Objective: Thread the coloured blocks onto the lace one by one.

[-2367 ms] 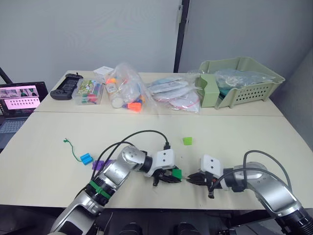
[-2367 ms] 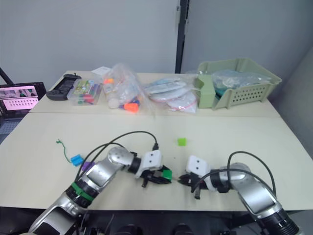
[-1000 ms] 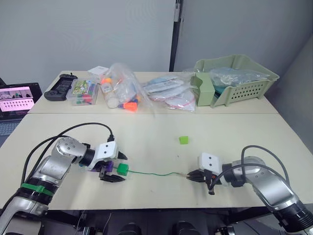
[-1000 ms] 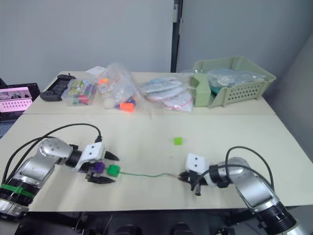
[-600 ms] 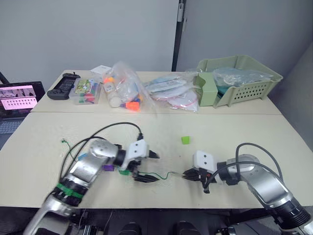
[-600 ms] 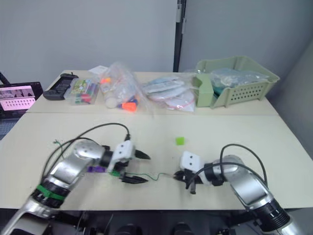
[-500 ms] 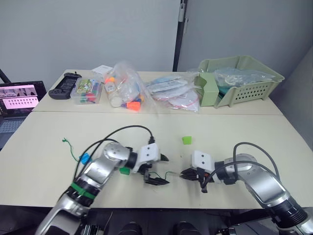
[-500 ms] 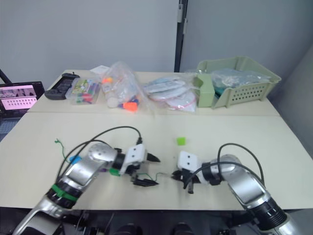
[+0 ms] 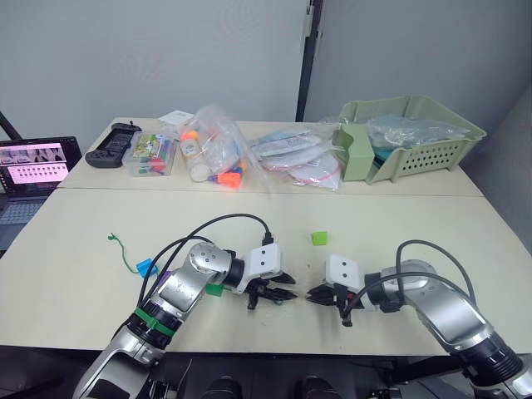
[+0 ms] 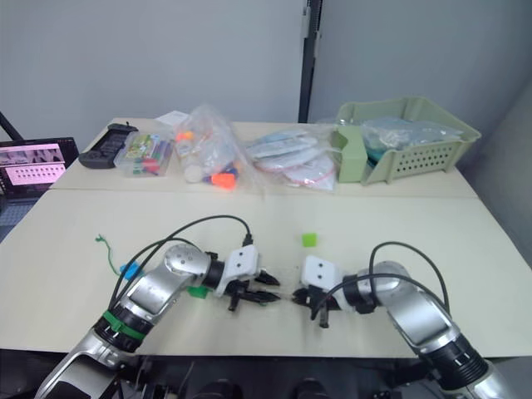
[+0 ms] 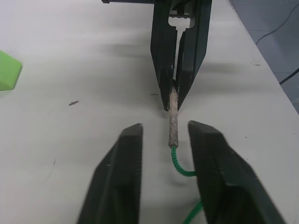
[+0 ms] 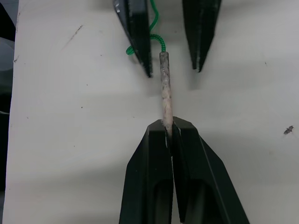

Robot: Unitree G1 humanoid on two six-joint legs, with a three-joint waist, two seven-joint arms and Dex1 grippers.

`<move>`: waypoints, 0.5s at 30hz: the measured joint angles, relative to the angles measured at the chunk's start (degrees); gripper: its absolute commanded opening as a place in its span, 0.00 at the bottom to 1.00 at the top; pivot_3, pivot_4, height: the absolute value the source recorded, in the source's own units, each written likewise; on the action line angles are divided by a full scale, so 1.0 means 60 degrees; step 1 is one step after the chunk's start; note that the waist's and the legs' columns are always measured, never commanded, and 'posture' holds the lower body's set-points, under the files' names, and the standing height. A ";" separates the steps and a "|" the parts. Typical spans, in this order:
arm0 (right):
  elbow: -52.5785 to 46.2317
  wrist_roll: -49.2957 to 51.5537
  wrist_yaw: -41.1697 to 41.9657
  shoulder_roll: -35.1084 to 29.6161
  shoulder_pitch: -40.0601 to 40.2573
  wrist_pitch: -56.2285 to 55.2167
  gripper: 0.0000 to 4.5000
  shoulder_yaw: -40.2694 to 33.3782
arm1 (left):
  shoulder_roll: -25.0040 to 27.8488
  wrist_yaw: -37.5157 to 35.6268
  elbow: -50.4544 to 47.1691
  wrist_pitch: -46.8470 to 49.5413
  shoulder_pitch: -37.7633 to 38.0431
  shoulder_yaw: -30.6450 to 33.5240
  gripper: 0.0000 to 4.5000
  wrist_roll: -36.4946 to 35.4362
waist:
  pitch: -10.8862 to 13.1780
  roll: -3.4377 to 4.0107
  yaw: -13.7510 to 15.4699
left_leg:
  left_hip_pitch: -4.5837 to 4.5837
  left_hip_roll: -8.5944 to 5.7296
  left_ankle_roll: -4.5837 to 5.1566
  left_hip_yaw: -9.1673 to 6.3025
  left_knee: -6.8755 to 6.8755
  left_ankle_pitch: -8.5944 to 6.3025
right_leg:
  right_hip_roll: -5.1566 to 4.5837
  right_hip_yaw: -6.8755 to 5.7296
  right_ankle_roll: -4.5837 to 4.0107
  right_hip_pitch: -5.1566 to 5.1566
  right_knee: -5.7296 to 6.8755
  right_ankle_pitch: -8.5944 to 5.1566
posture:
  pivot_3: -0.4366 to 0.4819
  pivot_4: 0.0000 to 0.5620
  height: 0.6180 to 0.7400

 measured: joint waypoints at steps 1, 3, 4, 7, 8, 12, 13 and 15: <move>0.0000 -0.0002 -0.0029 -0.0001 0.0001 0.0000 0.00 -0.0004 | -0.0002 -0.0011 -0.0006 0.0009 0.0012 -0.0002 0.01 -0.0009 | 0.0000 0.0000 0.0000 | 0.0000 0.0000 0.0000 -0.0002 0.0000 0.0000 | 0.0000 0.0000 0.0000 0.0000 0.0000 0.0000 | 0.48 0.27 1.00; 0.0000 -0.0009 -0.0019 -0.0026 0.0002 0.0002 0.00 -0.0012 | -0.0006 -0.0031 -0.0042 0.0015 0.0066 -0.0018 0.01 -0.0027 | 0.0000 0.0000 -0.0001 | 0.0000 0.0000 0.0000 -0.0002 0.0000 0.0000 | 0.0000 0.0000 0.0000 0.0000 0.0000 0.0000 | 0.48 0.27 1.00; 0.0000 -0.0008 -0.0012 -0.0026 0.0005 0.0002 0.00 -0.0011 | -0.0006 -0.0026 -0.0055 0.0021 0.0071 -0.0019 0.01 -0.0026 | 0.0000 0.0000 0.0000 | 0.0000 0.0000 0.0000 -0.0002 0.0000 0.0000 | 0.0000 0.0000 0.0000 0.0000 0.0000 0.0000 | 0.48 0.27 1.00; -0.0001 -0.0004 -0.0004 -0.0027 0.0005 0.0001 0.00 -0.0011 | 0.0002 -0.0016 -0.0097 0.0043 0.0088 -0.0019 0.01 -0.0025 | 0.0000 0.0000 0.0000 | 0.0001 0.0000 0.0000 -0.0002 0.0000 0.0000 | 0.0000 0.0000 0.0000 0.0000 0.0001 0.0000 | 0.48 0.27 1.00; 0.0000 -0.0004 -0.0003 -0.0027 0.0005 0.0001 0.00 -0.0011 | 0.0005 -0.0015 -0.0109 0.0048 0.0096 -0.0019 0.01 -0.0024 | 0.0000 0.0000 0.0000 | 0.0000 0.0000 0.0000 -0.0002 0.0001 0.0000 | 0.0000 0.0000 0.0000 0.0000 0.0001 0.0000 | 0.48 0.27 1.00; -0.0002 -0.0002 -0.0012 -0.0027 0.0005 0.0012 0.00 -0.0011 | 0.0009 -0.0012 -0.0138 0.0093 0.0101 -0.0018 0.01 -0.0024 | 0.0000 0.0000 0.0000 | 0.0000 0.0000 0.0000 -0.0002 0.0001 0.0000 | 0.0000 0.0000 0.0001 0.0000 0.0001 0.0001 | 0.48 0.27 1.00; -0.0011 0.0005 -0.0028 -0.0026 0.0005 0.0047 0.00 -0.0011 | 0.0008 -0.0012 -0.0146 0.0124 0.0101 -0.0018 0.01 -0.0024 | 0.0000 0.0000 0.0000 | 0.0000 0.0000 0.0000 -0.0002 0.0001 0.0000 | 0.0000 0.0000 0.0001 0.0000 0.0001 0.0001 | 0.48 0.27 1.00; -0.0116 0.0052 -0.0186 0.0034 0.0045 0.0229 0.21 -0.0076 | 0.0010 0.0003 -0.0160 0.0177 0.0099 -0.0012 0.00 -0.0025 | 0.0000 0.0000 0.0000 | 0.0000 0.0000 0.0000 -0.0004 0.0001 0.0000 | 0.0000 0.0000 0.0001 0.0000 0.0002 0.0001 | 0.48 0.27 1.00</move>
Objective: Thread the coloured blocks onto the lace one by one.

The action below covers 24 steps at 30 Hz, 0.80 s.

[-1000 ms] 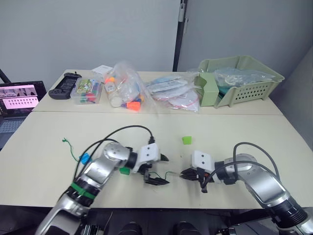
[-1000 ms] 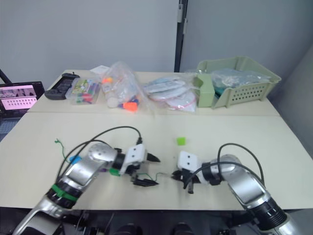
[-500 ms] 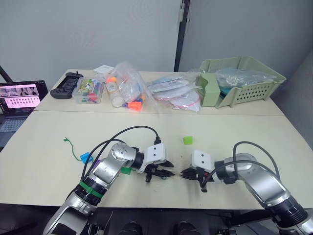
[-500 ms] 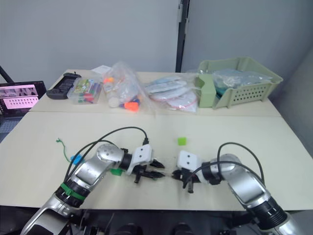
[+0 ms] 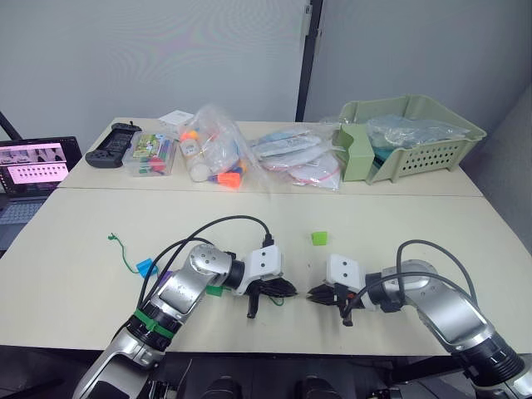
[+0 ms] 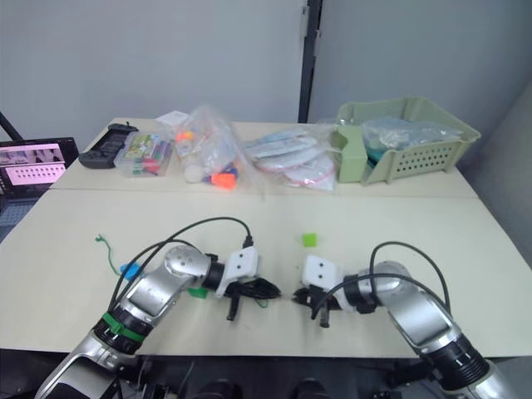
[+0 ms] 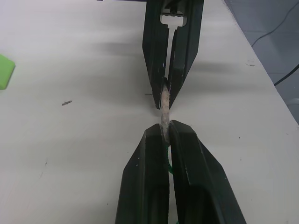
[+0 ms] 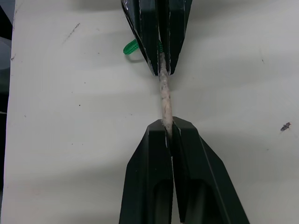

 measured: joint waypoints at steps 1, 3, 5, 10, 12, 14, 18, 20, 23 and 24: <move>-0.0195 0.0086 -0.0105 0.0052 0.0153 0.0149 0.28 -0.0145 | 0.0014 -0.0001 -0.0002 0.0004 0.0000 0.0012 0.00 0.0000 | 0.0000 0.0000 0.0009 | -0.0001 0.0000 0.0000 -0.0005 0.0000 0.0000 | 0.0000 0.0000 0.0000 0.0000 0.0001 0.0000 | 0.48 0.27 1.00; -0.0581 0.0366 -0.0301 0.0083 0.0468 0.0476 0.44 -0.0362 | 0.0148 -0.0006 -0.0002 0.0012 0.0001 0.0054 0.00 0.0000 | 0.0000 0.0000 0.0011 | -0.0004 0.0000 0.0000 -0.0017 0.0000 0.0000 | -0.0001 -0.0001 0.0000 -0.0001 0.0000 0.0000 | 0.48 0.27 1.00; -0.0863 0.0563 -0.0602 0.0182 0.0797 0.0793 0.57 -0.0774 | 0.0257 -0.0009 -0.0006 0.0014 0.0003 0.0080 0.00 0.0000 | 0.0000 0.0000 0.0014 | -0.0003 -0.0002 0.0000 -0.0031 0.0002 0.0000 | -0.0003 -0.0001 0.0001 0.0001 0.0001 0.0001 | 0.48 0.27 1.00; -0.1646 0.1569 -0.2761 0.1857 0.1571 0.2153 0.81 -0.3219 | 0.0568 -0.0011 -0.0032 0.0028 0.0160 0.0169 0.00 -0.0010 | -0.0001 0.0002 0.0010 | -0.0002 0.0000 0.0000 -0.0057 0.0004 0.0000 | -0.0004 0.0001 0.0003 0.0002 0.0007 0.0003 | 0.48 0.27 1.00; -0.1809 0.1580 -0.3900 0.2724 0.1582 0.2437 0.81 -0.3774 | 0.0593 -0.0010 -0.0073 0.0031 0.0253 0.0194 0.00 -0.0023 | -0.0002 0.0004 -0.0013 | 0.0002 0.0000 0.0000 -0.0058 0.0003 0.0000 | -0.0002 0.0001 0.0003 0.0000 0.0014 0.0003 | 0.48 0.27 1.00; -0.1820 0.1210 -0.5250 0.3573 0.1558 0.2520 0.81 -0.3849 | 0.0617 -0.0011 -0.0084 0.0037 0.0327 0.0216 0.00 -0.0027 | -0.0003 0.0006 -0.0014 | -0.0001 -0.0002 -0.0001 -0.0056 0.0002 0.0000 | -0.0006 0.0003 0.0003 -0.0011 0.0025 0.0003 | 0.48 0.27 1.00; -0.1615 0.0372 -0.7054 0.4773 0.1376 0.2475 0.81 -0.3407 | 0.0688 -0.0015 -0.0121 0.0051 0.0351 0.0239 0.00 -0.0027 | -0.0004 0.0006 -0.0018 | 0.0004 -0.0009 -0.0001 -0.0049 0.0004 0.0000 | -0.0012 0.0006 0.0003 -0.0016 0.0055 0.0003 | 0.48 0.27 1.00; -0.1398 0.0019 -0.7790 0.5367 0.1263 0.2355 0.81 -0.3061 | 0.0695 -0.0022 -0.0173 0.0056 0.0352 0.0239 0.00 -0.0028 | -0.0004 0.0007 -0.0027 | 0.0006 -0.0009 -0.0001 -0.0049 0.0003 0.0000 | -0.0011 0.0005 0.0002 -0.0021 0.0066 0.0003 | 0.48 0.27 1.00; -0.0608 -0.0562 -0.8984 0.6389 0.0889 0.1883 0.81 -0.2761 | 0.0744 -0.0053 -0.0215 0.0059 0.0353 0.0242 0.00 -0.0031 | -0.0005 0.0009 -0.0048 | 0.0007 -0.0009 -0.0002 -0.0046 0.0003 0.0001 | -0.0009 0.0007 0.0001 -0.0029 0.0072 0.0003 | 0.48 0.27 1.00; -0.0433 -0.0712 -0.9189 0.6520 0.0844 0.1768 0.81 -0.2660 | 0.0741 -0.0064 -0.0227 0.0059 0.0354 0.0242 0.00 -0.0031 | -0.0005 0.0009 -0.0055 | 0.0007 -0.0009 -0.0002 -0.0046 0.0003 0.0001 | -0.0008 0.0007 0.0001 -0.0029 0.0073 0.0003 | 0.48 0.27 1.00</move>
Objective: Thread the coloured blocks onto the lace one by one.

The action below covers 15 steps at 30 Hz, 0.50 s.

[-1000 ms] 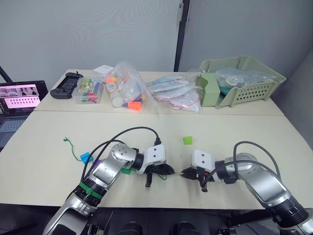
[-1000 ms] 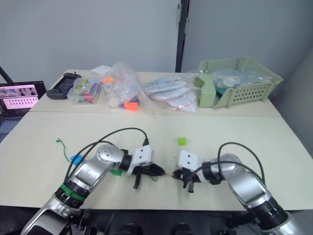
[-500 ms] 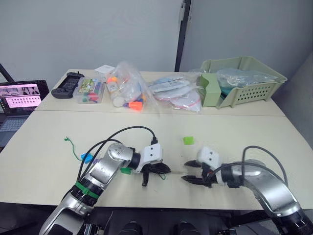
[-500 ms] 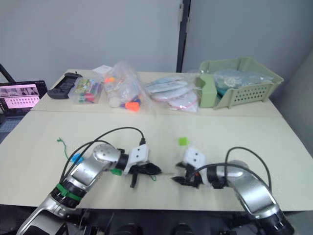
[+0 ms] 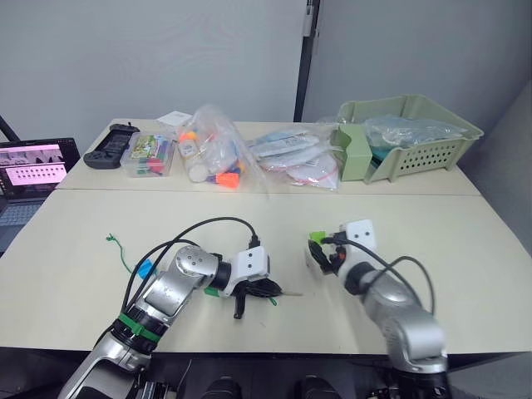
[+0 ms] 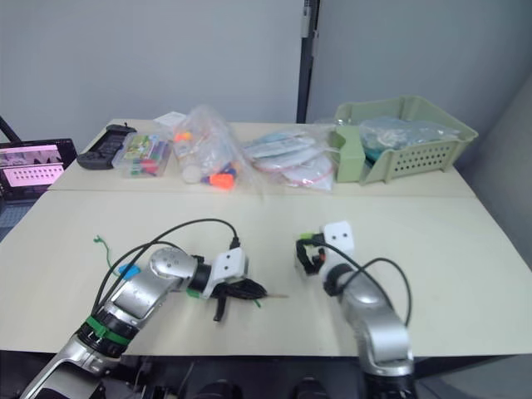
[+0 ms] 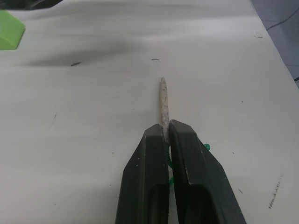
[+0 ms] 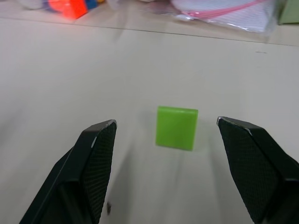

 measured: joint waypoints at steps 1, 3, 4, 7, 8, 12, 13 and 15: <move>0.0219 -0.0107 -0.0193 0.0130 -0.0043 -0.0150 0.81 0.0063 | 0.0021 -0.0010 0.0000 0.0000 0.0003 0.0001 0.00 0.0000 | 0.0000 0.0000 0.0003 | -0.0001 0.0000 0.0000 -0.0001 0.0000 0.0000 | 0.0000 0.0000 0.0000 0.0000 0.0002 0.0000 | 0.48 0.27 1.00; 0.0694 -0.0331 -0.0564 0.0381 -0.0209 -0.0440 0.81 0.0100 | 0.0068 -0.0026 0.0000 0.0000 0.0007 0.0003 0.00 0.0000 | 0.0000 0.0000 0.0004 | -0.0001 0.0000 0.0000 -0.0002 0.0000 0.0000 | -0.0002 0.0000 0.0000 0.0000 0.0001 0.0000 | 0.48 0.27 1.00; 0.1090 -0.0479 -0.0827 0.0536 -0.0354 -0.0688 0.81 0.0091 | 0.0070 -0.0033 0.0000 0.0000 0.0006 0.0003 0.00 0.0000 | 0.0000 0.0000 0.0003 | 0.0000 -0.0001 0.0000 -0.0001 0.0000 0.0000 | -0.0002 0.0000 0.0000 0.0000 0.0001 0.0000 | 0.48 0.27 1.00; 0.1935 -0.0639 -0.1074 0.0648 -0.0623 -0.1214 0.81 0.0073 | 0.0073 -0.0043 -0.0002 0.0000 0.0006 0.0003 0.00 -0.0001 | 0.0000 0.0001 -0.0010 | 0.0001 -0.0001 0.0000 -0.0002 0.0000 0.0000 | -0.0001 -0.0001 -0.0001 -0.0001 0.0005 0.0001 | 0.48 0.27 1.00; 0.2242 -0.0685 -0.1178 0.0720 -0.0699 -0.1436 0.81 0.0032 | 0.0073 -0.0043 -0.0004 0.0003 0.0005 0.0003 0.00 -0.0001 | 0.0000 0.0001 -0.0023 | 0.0003 0.0000 0.0000 -0.0002 -0.0002 0.0000 | 0.0001 -0.0001 -0.0002 -0.0001 0.0006 0.0001 | 0.48 0.27 1.00; 0.3087 -0.0742 -0.1307 0.0860 -0.0903 -0.2036 0.75 -0.0086 | 0.0072 -0.0049 -0.0021 0.0031 0.0005 0.0003 0.00 -0.0002 | 0.0000 0.0001 -0.0083 | 0.0002 0.0000 0.0000 -0.0004 -0.0003 0.0000 | 0.0000 -0.0001 -0.0003 -0.0002 0.0009 0.0002 | 0.48 0.27 1.00; 0.3174 -0.0741 -0.1299 0.0873 -0.0917 -0.2123 0.69 -0.0093 | 0.0072 -0.0049 -0.0033 0.0039 0.0005 0.0003 0.00 -0.0002 | 0.0000 0.0001 -0.0097 | 0.0002 0.0000 0.0000 -0.0008 -0.0003 0.0000 | 0.0000 -0.0001 -0.0003 -0.0002 0.0014 0.0002 | 0.48 0.27 1.00; 0.3298 -0.0737 -0.1240 0.0925 -0.0916 -0.2279 0.55 -0.0089 | 0.0073 -0.0046 -0.0038 0.0075 0.0005 0.0004 0.00 -0.0002 | 0.0000 0.0001 -0.0134 | 0.0002 0.0000 0.0000 -0.0011 -0.0004 0.0000 | 0.0000 -0.0001 -0.0003 -0.0004 0.0020 0.0002 | 0.48 0.27 1.00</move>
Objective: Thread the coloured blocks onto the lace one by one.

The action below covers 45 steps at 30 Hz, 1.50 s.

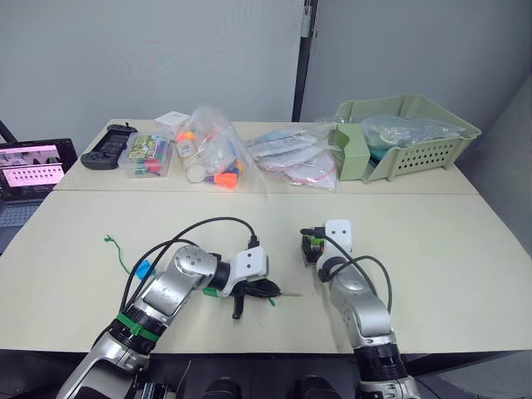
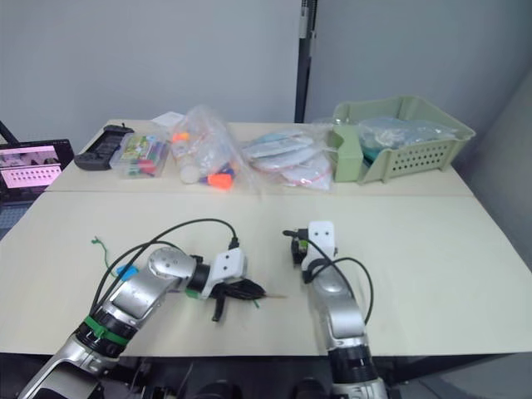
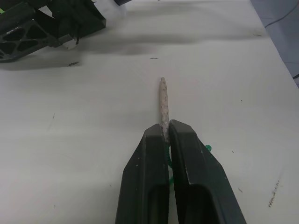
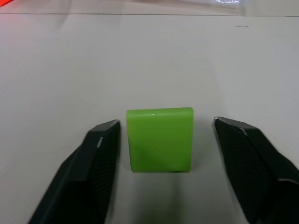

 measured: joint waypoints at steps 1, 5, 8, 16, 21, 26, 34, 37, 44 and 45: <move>-0.0007 0.0004 0.0029 0.0038 0.0009 -0.0056 0.48 0.0015 | 0.0000 0.0003 0.0000 0.0040 0.0000 0.0000 0.00 0.0000 | 0.0000 0.0000 -0.0023 | -0.0001 0.0000 0.0000 -0.0001 0.0000 0.0000 | 0.0000 0.0000 0.0000 -0.0002 0.0001 0.0000 | 0.48 0.27 1.00; -0.0289 -0.0001 0.0090 0.0119 0.0212 -0.0181 0.26 0.0122 | 0.0000 0.0014 -0.0009 0.0070 -0.0001 0.0000 0.00 0.0000 | 0.0000 0.0000 -0.0075 | 0.0000 0.0000 0.0000 -0.0008 -0.0005 0.0000 | 0.0000 -0.0001 0.0000 -0.0008 0.0018 0.0000 | 0.48 0.27 1.00; -0.0647 -0.0003 0.0088 0.0132 0.0445 -0.0145 0.26 0.0137 | 0.0000 0.0015 -0.0079 0.0111 0.0000 0.0000 0.00 -0.0003 | 0.0000 0.0000 -0.0079 | -0.0004 0.0000 0.0000 -0.0009 -0.0005 0.0000 | -0.0001 0.0000 -0.0001 -0.0015 0.0025 0.0000 | 0.48 0.27 1.00; -0.5117 -0.0055 0.0092 -0.0179 0.3889 0.1398 0.26 0.1272 | 0.0069 0.0000 -0.0200 0.0258 -0.0029 0.0066 0.00 -0.0143 | -0.0003 0.0006 -0.0058 | -0.0036 0.0001 -0.0001 -0.0021 -0.0008 -0.0001 | -0.0007 0.0000 -0.0001 -0.0052 0.0038 -0.0002 | 0.48 0.27 1.00; -0.7161 -0.0028 0.0220 -0.0662 0.5431 0.2572 0.26 0.2141 | 0.0085 -0.0028 -0.0213 0.0335 -0.0050 0.0079 0.00 -0.0222 | -0.0003 0.0005 -0.0086 | -0.0024 0.0009 -0.0005 0.0002 -0.0006 0.0007 | 0.0010 0.0000 -0.0004 -0.0037 -0.0015 -0.0012 | 0.48 0.27 1.00; -0.7501 0.0182 0.0296 -0.0653 0.5958 0.2989 0.26 0.2282 | 0.0181 -0.0086 -0.0220 0.0352 -0.0049 0.0074 0.00 -0.0306 | -0.0004 0.0005 0.0086 | -0.0022 0.0016 -0.0005 -0.0015 -0.0010 0.0007 | 0.0016 -0.0026 -0.0015 -0.0020 -0.0013 -0.0027 | 0.48 0.27 1.00; -0.7362 0.0683 0.0333 -0.0354 0.5862 0.3481 0.26 0.1955 | 0.0188 -0.0066 -0.0241 0.0353 -0.0046 0.0073 0.00 -0.0326 | -0.0011 -0.0005 0.0161 | 0.0006 0.0021 -0.0006 -0.0052 -0.0027 0.0007 | 0.0022 -0.0052 -0.0026 0.0016 -0.0025 -0.0032 | 0.48 0.27 1.00; -0.7321 0.0795 0.0438 -0.0344 0.5854 0.3666 0.56 0.1894 | 0.0186 -0.0060 -0.0241 0.0344 -0.0046 0.0073 0.00 -0.0327 | -0.0011 -0.0006 0.0161 | 0.0026 0.0033 -0.0006 -0.0058 -0.0032 0.0007 | 0.0033 -0.0063 -0.0041 0.0035 -0.0025 -0.0044 | 0.48 0.27 1.00; -0.7751 0.1193 0.1156 -0.1269 0.5504 0.3844 1.00 0.1374 | 0.0191 -0.0049 -0.0229 0.0319 -0.0029 0.0068 0.00 -0.0325 | -0.0011 -0.0005 0.0167 | 0.0017 0.0005 -0.0007 -0.0039 -0.0026 0.0008 | -0.0001 -0.0037 -0.0022 0.0032 -0.0028 -0.0050 | 0.48 0.27 1.00; -0.7952 0.1338 0.1349 -0.1515 0.5380 0.3849 1.00 0.1192 | 0.0189 -0.0044 -0.0228 0.0315 -0.0029 0.0068 0.00 -0.0325 | -0.0011 -0.0005 0.0161 | 0.0019 0.0005 -0.0007 -0.0034 -0.0026 0.0008 | 0.0000 -0.0032 -0.0019 0.0032 -0.0028 -0.0050 | 0.48 0.27 1.00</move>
